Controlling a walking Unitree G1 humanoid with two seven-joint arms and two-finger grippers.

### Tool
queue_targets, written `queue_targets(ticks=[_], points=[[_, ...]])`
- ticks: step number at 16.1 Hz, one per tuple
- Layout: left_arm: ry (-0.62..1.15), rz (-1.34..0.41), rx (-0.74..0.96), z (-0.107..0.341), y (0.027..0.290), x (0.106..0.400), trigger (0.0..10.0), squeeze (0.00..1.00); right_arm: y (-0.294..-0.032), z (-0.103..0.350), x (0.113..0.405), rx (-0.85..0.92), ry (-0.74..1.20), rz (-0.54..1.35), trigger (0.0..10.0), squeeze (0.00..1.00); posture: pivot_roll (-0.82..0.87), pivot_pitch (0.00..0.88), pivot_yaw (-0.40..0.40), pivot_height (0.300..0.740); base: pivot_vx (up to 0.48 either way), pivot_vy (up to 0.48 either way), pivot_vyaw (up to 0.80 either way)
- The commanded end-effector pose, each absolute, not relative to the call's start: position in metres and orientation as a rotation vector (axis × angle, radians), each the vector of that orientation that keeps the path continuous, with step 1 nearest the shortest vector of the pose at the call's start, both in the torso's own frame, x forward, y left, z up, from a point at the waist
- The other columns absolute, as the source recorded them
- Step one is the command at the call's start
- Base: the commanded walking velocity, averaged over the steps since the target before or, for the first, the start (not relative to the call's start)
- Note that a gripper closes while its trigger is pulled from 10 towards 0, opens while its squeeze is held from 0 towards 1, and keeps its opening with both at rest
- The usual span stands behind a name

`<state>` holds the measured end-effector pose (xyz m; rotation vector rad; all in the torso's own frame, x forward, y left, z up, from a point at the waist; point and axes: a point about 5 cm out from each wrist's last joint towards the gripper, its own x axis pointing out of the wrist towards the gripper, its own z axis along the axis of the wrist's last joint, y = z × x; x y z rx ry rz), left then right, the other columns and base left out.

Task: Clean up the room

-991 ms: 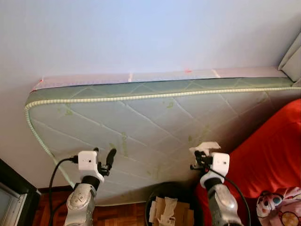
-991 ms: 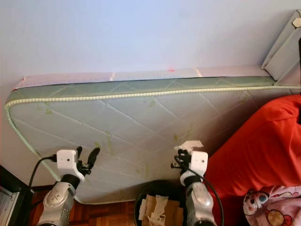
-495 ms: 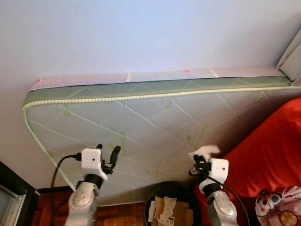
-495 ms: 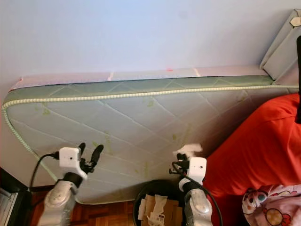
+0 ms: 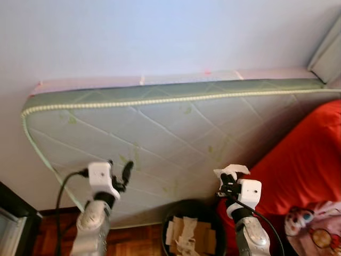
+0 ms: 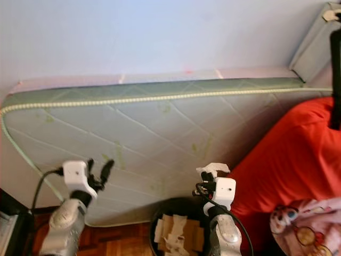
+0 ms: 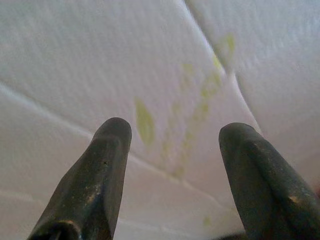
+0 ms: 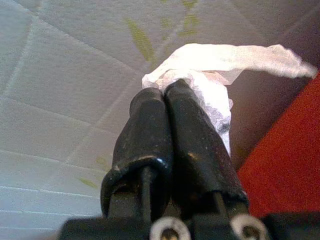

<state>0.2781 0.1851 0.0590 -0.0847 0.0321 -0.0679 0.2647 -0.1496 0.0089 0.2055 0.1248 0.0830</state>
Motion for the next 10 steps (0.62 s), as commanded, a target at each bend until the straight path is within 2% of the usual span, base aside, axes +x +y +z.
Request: queue_targets(ticks=[1, 6, 10], points=[[0.033, -0.063, -0.085, 0.060, 0.184, 0.277, 10.0, 0.00, -0.150, 0.010, 0.264, 0.199, 0.126, 0.090, 10.0, 0.00, 0.07, 0.074, -0.089, 0.689, 0.000, 0.000, 0.00], [0.052, -0.086, -0.110, 0.061, 0.175, 0.275, 10.0, 0.00, -0.146, 0.005, 0.261, 0.186, 0.164, 0.098, 10.0, 0.00, 0.07, 0.085, -0.091, 0.689, 0.000, 0.000, 0.00], [0.073, -0.090, -0.112, 0.058, 0.172, 0.275, 10.0, 0.00, -0.142, 0.000, 0.257, 0.194, 0.186, 0.114, 10.0, 0.00, 0.07, 0.087, -0.096, 0.665, 0.000, 0.000, 0.00]])
